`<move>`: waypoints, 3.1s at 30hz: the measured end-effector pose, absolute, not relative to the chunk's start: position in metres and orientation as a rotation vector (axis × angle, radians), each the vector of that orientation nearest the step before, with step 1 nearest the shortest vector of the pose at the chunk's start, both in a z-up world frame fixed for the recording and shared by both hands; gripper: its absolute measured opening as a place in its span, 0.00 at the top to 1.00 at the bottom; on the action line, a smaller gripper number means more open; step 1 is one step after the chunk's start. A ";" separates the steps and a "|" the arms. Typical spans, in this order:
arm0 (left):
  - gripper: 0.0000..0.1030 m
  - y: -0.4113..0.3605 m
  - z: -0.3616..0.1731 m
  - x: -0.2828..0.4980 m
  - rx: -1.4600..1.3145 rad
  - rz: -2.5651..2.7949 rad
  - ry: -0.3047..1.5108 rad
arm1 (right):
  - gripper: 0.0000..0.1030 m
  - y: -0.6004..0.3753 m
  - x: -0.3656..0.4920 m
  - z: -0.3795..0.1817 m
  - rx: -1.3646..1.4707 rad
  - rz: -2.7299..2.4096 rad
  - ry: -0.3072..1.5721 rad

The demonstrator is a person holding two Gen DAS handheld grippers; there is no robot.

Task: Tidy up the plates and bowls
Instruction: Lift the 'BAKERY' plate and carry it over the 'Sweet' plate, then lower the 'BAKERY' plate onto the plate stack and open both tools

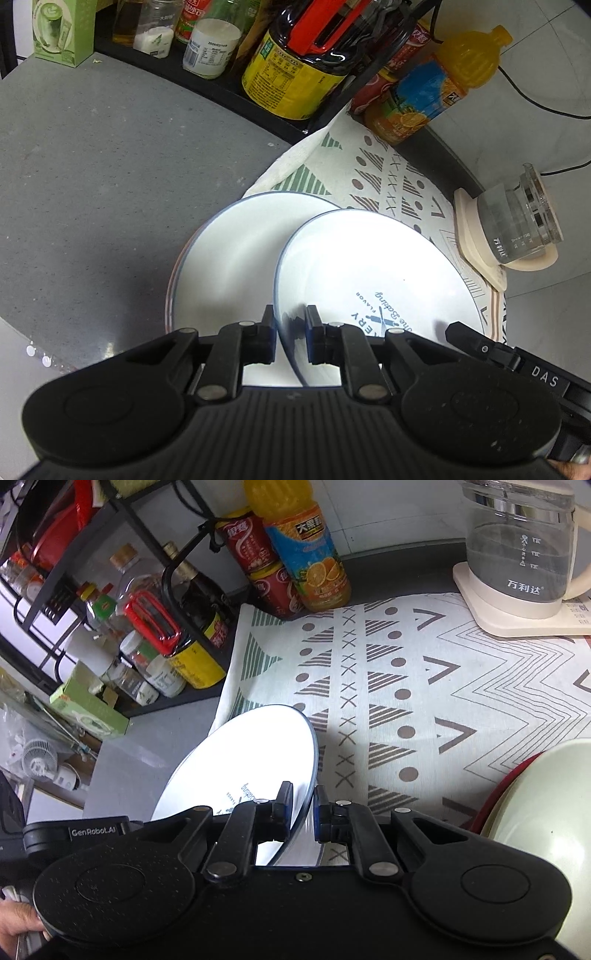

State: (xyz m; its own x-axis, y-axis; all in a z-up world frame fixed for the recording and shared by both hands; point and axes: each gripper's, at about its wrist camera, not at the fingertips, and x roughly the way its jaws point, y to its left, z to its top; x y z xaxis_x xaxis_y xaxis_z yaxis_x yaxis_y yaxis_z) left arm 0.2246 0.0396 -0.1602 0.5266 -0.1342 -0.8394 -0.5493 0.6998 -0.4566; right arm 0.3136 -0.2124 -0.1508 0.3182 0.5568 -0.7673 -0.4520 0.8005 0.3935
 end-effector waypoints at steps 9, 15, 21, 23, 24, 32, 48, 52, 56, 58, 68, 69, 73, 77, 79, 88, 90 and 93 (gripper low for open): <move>0.87 0.040 -0.173 0.224 -0.796 0.287 1.039 | 0.89 -0.210 0.304 -0.158 0.064 0.650 1.061; 0.86 0.039 -0.177 0.222 -0.783 0.298 1.053 | 0.89 -0.206 0.299 -0.163 0.026 0.644 1.059; 0.86 0.038 -0.183 0.225 -0.773 0.308 1.073 | 0.89 -0.202 0.289 -0.171 -0.008 0.615 1.069; 0.87 0.036 -0.185 0.226 -0.767 0.307 1.082 | 0.89 -0.203 0.289 -0.174 -0.004 0.608 1.079; 0.86 0.036 -0.186 0.226 -0.768 0.309 1.087 | 0.89 -0.203 0.288 -0.176 -0.004 0.602 1.085; 0.86 0.038 -0.188 0.225 -0.766 0.328 1.087 | 0.89 -0.197 0.284 -0.183 -0.046 0.590 1.086; 0.64 0.076 -0.151 0.212 -0.768 0.427 0.998 | 0.89 -0.189 0.283 -0.193 -0.033 0.568 1.098; 0.54 0.081 -0.157 0.211 -0.771 0.446 1.012 | 0.87 -0.184 0.283 -0.195 -0.049 0.559 1.095; 0.54 0.081 -0.163 0.208 -0.807 0.427 1.004 | 0.86 -0.180 0.284 -0.199 -0.062 0.563 1.093; 0.54 0.076 -0.167 0.211 -0.792 0.421 1.019 | 0.85 -0.179 0.285 -0.201 -0.061 0.568 1.097; 0.60 0.070 -0.186 0.214 -0.802 0.447 1.044 | 0.80 -0.173 0.288 -0.206 -0.073 0.575 1.106; 0.61 0.070 -0.187 0.214 -0.804 0.444 1.039 | 0.80 -0.173 0.288 -0.206 -0.070 0.576 1.107; 0.63 0.070 -0.186 0.213 -0.791 0.443 1.028 | 0.79 -0.173 0.290 -0.208 -0.063 0.581 1.114; 0.67 0.073 -0.184 0.211 -0.805 0.455 1.013 | 0.75 -0.175 0.292 -0.211 -0.028 0.594 1.125; 0.69 0.074 -0.184 0.211 -0.806 0.455 1.010 | 0.73 -0.175 0.292 -0.212 -0.021 0.599 1.126; 0.66 0.072 -0.180 0.217 -0.758 0.457 1.035 | 0.69 -0.176 0.293 -0.209 -0.014 0.593 1.126; 0.65 0.072 -0.179 0.217 -0.750 0.449 1.041 | 0.67 -0.177 0.292 -0.203 -0.007 0.616 1.110; 0.56 0.070 -0.173 0.217 -0.759 0.430 1.039 | 0.60 -0.181 0.289 -0.194 -0.005 0.636 1.079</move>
